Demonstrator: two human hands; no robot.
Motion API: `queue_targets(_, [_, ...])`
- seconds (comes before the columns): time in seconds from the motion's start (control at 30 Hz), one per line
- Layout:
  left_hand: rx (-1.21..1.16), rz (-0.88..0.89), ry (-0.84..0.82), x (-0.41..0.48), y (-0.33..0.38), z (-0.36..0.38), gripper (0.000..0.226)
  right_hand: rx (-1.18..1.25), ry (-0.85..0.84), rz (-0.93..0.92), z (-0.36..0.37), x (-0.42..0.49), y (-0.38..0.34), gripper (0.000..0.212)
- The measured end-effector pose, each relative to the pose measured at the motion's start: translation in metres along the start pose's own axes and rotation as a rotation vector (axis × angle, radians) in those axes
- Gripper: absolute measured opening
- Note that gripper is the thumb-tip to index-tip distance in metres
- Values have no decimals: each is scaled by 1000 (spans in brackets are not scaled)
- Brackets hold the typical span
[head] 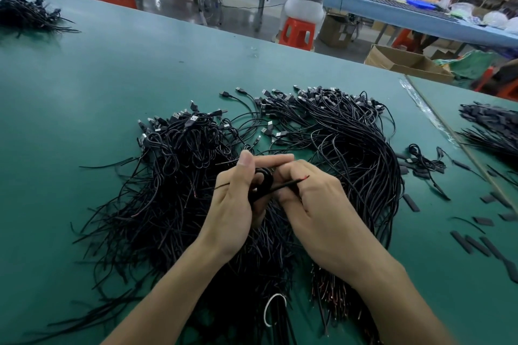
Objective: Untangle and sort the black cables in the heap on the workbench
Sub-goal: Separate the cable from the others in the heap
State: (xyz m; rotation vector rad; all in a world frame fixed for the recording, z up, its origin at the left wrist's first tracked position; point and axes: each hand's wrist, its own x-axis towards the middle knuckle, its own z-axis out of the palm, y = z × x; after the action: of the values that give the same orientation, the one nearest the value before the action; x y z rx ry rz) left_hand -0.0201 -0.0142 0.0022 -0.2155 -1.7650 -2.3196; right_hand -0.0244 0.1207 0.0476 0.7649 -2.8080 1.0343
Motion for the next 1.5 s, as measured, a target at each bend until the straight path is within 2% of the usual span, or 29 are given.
queue_targets(0.17, [28,-64,89,0,-2,0,59,-271,65,-57,-1,0,-2,18])
queue_targets(0.3, [13,-96,103,2,-3,0,59,-343,97,-79,2,1,-5,18])
queue_targets(0.43, [-13,-113,167,2,-4,1,63,-148,121,15,9,2,-1,12])
queue_targets(0.53, [-30,-108,153,0,-4,2,64,3,139,83,13,3,0,3])
queue_targets(0.7, [-92,-136,181,2,-2,2,60,-5,153,67,16,4,3,6])
queue_targets(0.77, [-93,-153,198,4,-3,1,61,-87,108,23,20,2,1,8])
queue_targets(0.97, [6,-293,209,8,-8,1,70,-415,56,-272,20,-1,-3,6])
queue_targets(1.1, [107,-448,54,9,-9,-3,69,-546,80,-443,12,-2,3,9])
queue_targets(1.2, [169,-626,-28,6,-10,-7,53,-589,74,-520,5,-3,3,11])
queue_targets(1.27, [144,-728,-53,7,-12,-4,46,-567,18,-502,2,-2,1,12])
queue_targets(1.37, [-23,-844,-90,9,-13,-5,67,-455,-85,-384,1,0,0,9])
queue_targets(1.4, [-91,-852,-132,8,-13,-6,70,-419,-109,-355,0,0,1,5])
queue_targets(1.5, [-208,-814,-341,6,-10,-13,75,-334,-157,-280,-2,1,5,10])
